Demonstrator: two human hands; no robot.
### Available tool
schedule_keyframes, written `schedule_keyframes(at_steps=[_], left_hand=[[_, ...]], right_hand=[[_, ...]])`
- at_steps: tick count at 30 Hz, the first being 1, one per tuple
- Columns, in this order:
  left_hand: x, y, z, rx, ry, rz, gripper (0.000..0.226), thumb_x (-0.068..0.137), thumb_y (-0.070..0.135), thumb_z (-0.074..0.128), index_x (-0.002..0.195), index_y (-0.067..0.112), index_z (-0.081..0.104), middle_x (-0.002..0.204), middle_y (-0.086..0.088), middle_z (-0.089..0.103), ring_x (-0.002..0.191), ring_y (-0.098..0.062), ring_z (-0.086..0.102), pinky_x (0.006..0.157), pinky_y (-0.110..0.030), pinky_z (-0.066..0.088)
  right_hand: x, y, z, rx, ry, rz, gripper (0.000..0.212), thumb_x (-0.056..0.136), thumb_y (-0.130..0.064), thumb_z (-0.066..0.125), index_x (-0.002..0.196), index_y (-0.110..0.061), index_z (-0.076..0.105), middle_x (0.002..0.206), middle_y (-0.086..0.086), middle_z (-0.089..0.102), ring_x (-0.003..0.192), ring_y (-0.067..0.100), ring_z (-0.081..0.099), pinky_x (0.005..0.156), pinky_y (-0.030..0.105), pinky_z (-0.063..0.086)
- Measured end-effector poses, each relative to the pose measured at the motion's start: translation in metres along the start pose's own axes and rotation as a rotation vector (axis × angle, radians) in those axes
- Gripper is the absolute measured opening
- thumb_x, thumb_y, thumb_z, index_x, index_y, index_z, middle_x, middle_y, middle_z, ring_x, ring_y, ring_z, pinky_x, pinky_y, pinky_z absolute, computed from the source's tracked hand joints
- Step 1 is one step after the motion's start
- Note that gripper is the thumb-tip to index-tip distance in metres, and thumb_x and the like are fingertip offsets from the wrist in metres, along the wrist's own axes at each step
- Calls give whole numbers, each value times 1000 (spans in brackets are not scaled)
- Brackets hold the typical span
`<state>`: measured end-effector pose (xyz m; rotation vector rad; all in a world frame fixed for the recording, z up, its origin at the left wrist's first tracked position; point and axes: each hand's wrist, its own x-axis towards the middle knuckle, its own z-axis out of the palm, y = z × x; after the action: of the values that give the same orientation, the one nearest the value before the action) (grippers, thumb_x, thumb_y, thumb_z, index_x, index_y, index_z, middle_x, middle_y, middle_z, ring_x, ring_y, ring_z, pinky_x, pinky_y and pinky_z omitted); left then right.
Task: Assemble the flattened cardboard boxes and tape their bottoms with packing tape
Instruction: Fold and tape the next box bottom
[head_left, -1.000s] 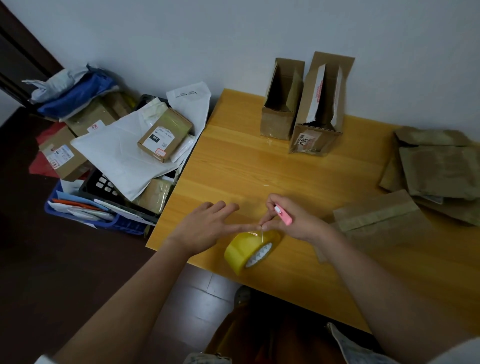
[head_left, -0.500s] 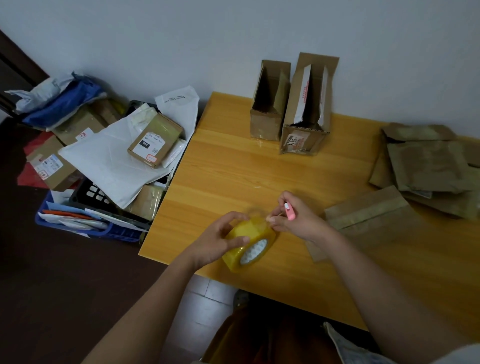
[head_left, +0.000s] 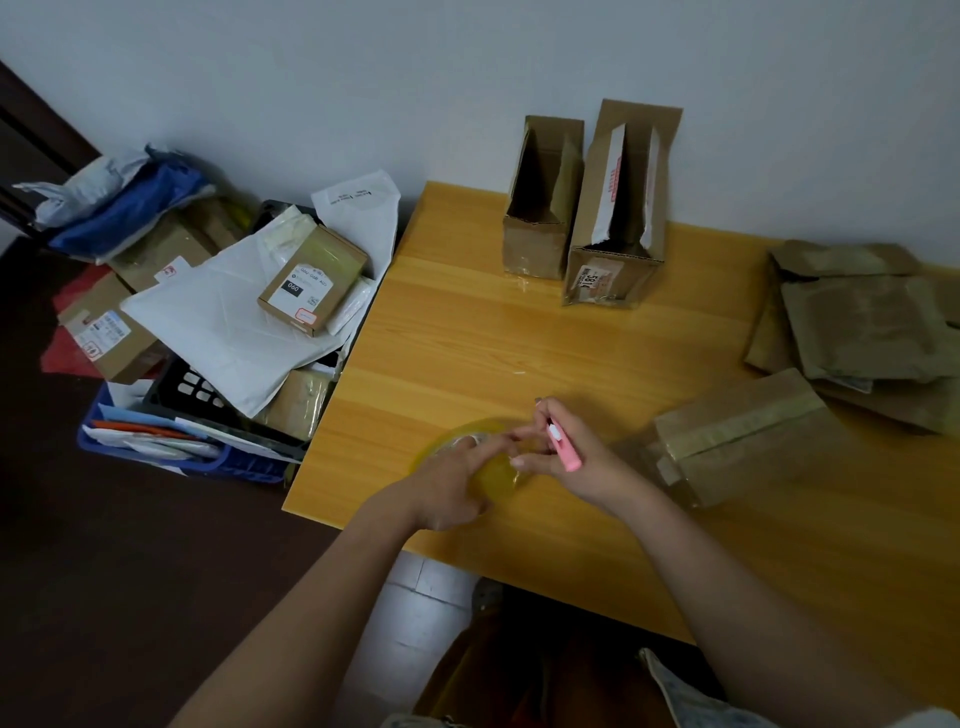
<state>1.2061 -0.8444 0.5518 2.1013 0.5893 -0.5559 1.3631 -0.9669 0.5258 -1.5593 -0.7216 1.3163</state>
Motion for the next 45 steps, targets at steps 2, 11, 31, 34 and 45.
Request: schedule_keyframes(at_steps=[2,11,31,34,45], left_hand=[[0,1,0,14,-20,-9,66,81,14,67,113,58,30,131,-6,41,118,-32,48,100,-49,43],[-2,-3,-8,-124,19,36,58,77,2,66,91,52,39,110,-7,43,106,-28,45,92,-47,45],[1,2,-13,7,19,43,114,80,1,70,139,64,-4,109,-3,31,80,-29,52,73,-35,52],[4,-4,-12,-128,89,24,108,76,0,76,147,52,13,114,-4,32,103,-26,49,88,-32,49],[-3,-25,0,-471,236,-127,77,77,36,79,140,29,36,126,-8,56,114,-18,56,84,-26,50]], right_hand=[[-1,0,5,5,42,-20,43,78,3,76,83,-17,38,91,-7,68,107,18,64,78,35,50],[-3,-2,27,47,312,-80,54,64,10,82,73,-12,33,66,9,70,75,15,71,59,19,47],[6,0,31,78,269,-61,49,74,6,78,81,-16,35,80,12,66,71,14,59,65,21,45],[6,1,26,95,327,-46,48,76,5,76,83,-17,35,79,7,71,80,19,66,77,32,48],[4,1,7,-111,318,83,47,74,2,79,75,-18,36,81,11,69,80,19,64,70,31,47]])
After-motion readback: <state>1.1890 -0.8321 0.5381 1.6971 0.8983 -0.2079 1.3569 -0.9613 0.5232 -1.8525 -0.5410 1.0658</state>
